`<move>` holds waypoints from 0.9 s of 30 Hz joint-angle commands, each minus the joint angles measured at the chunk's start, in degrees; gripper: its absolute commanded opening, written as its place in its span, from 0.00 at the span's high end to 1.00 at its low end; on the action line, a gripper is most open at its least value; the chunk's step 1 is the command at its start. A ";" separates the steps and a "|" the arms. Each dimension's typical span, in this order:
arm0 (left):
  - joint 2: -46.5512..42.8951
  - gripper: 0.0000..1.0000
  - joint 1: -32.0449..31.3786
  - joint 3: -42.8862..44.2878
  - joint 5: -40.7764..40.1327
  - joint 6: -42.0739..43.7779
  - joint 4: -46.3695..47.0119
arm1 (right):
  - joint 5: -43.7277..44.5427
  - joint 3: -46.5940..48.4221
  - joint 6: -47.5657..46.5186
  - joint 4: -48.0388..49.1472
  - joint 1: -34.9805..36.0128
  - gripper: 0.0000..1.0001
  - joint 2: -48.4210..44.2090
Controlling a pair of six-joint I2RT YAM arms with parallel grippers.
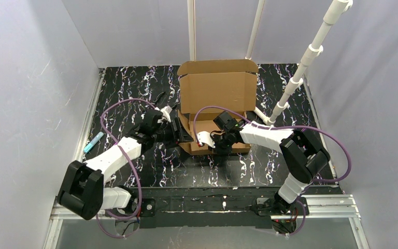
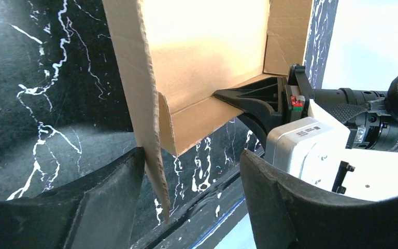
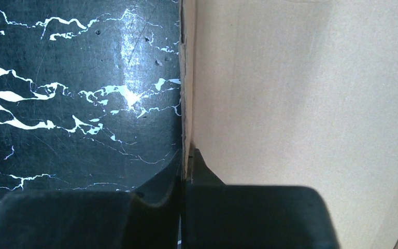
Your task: Fold the paper box
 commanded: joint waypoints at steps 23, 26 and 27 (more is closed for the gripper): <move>-16.08 0.04 1.09 -9.38 -5.85 -1.04 4.51 | -5.01 0.68 -4.26 -4.60 -1.95 0.61 -0.36; -16.11 0.04 1.21 -9.06 -4.85 -1.10 4.88 | -5.54 0.76 -4.94 -5.22 -2.06 0.60 -0.25; -15.89 0.04 1.21 -8.83 -4.59 -1.10 4.94 | -5.84 0.85 -5.04 -5.40 -2.06 0.60 -0.25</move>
